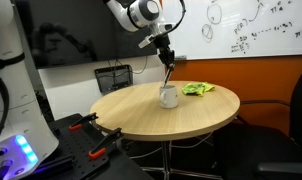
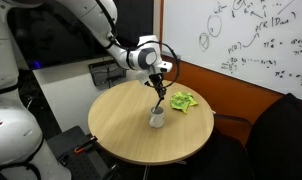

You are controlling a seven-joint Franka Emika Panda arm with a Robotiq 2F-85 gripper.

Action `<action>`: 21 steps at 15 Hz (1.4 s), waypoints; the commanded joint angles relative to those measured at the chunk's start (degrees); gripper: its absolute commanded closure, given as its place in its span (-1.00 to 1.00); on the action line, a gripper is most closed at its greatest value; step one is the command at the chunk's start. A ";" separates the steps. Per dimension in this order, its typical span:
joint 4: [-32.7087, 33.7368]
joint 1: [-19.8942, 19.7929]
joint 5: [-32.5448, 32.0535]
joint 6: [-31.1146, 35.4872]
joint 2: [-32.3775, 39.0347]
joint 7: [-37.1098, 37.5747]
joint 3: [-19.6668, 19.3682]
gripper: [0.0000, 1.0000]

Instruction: Remove the marker from the mug cup

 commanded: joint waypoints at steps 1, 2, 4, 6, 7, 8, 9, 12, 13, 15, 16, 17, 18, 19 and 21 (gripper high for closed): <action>1.57 -1.11 -3.19 -6.74 -3.26 -0.03 3.70 0.89; 2.09 -2.18 2.57 -6.74 -3.21 -5.36 6.23 0.89; 4.35 -3.13 13.95 -7.04 -1.01 -14.14 10.37 0.89; 7.32 -4.11 23.74 -8.47 2.00 -22.46 13.81 0.89; 9.56 -4.83 27.65 -10.40 4.15 -25.77 15.15 0.89; 12.04 -5.54 30.28 -12.94 6.68 -28.10 16.05 0.89; 14.85 -6.10 31.77 -15.95 9.65 -29.35 16.57 0.89; 22.52 -7.90 34.69 -23.45 17.73 -32.93 18.05 0.89; 24.39 -7.93 34.55 -23.60 19.95 -33.40 18.19 0.89; 27.33 -7.46 33.63 -22.86 22.89 -33.40 18.52 0.59; 28.10 -7.12 33.21 -21.66 23.73 -33.39 18.59 0.06; 28.90 -7.03 33.09 -21.53 24.16 -33.18 18.76 0.04; 29.45 -7.22 33.22 -22.19 24.15 -33.28 19.06 -0.09; 29.12 -7.28 33.23 -22.00 23.29 -33.27 19.17 -0.22; 26.45 -7.11 32.58 -20.84 19.54 -32.98 18.77 -0.53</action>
